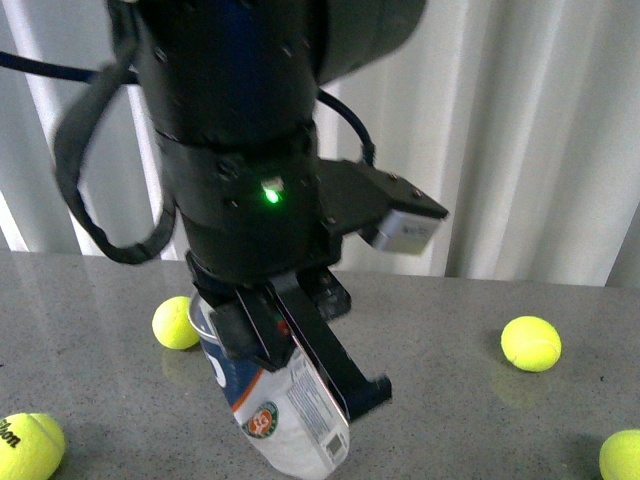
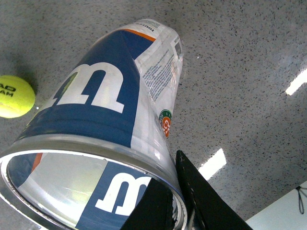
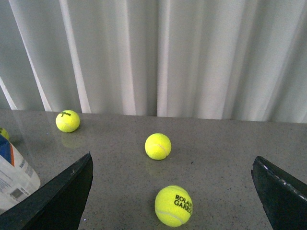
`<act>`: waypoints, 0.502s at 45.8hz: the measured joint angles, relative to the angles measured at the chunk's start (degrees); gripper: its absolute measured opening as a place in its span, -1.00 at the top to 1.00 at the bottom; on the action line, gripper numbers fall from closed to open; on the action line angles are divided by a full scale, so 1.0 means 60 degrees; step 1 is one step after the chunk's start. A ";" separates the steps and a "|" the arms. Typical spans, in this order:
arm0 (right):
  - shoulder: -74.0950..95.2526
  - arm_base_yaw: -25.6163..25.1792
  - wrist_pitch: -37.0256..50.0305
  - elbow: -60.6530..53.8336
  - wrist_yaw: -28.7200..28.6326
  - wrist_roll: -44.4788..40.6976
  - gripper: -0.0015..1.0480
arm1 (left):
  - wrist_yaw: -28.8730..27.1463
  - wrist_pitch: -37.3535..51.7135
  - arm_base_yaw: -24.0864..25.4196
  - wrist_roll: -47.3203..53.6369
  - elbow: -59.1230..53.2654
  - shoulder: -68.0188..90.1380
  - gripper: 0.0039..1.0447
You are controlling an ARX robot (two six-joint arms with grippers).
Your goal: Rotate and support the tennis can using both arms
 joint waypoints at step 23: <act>0.0000 0.0000 0.0000 0.0000 0.0000 0.0000 -0.87 | 0.0211 -0.0164 -0.0321 0.0273 0.0834 0.0874 0.60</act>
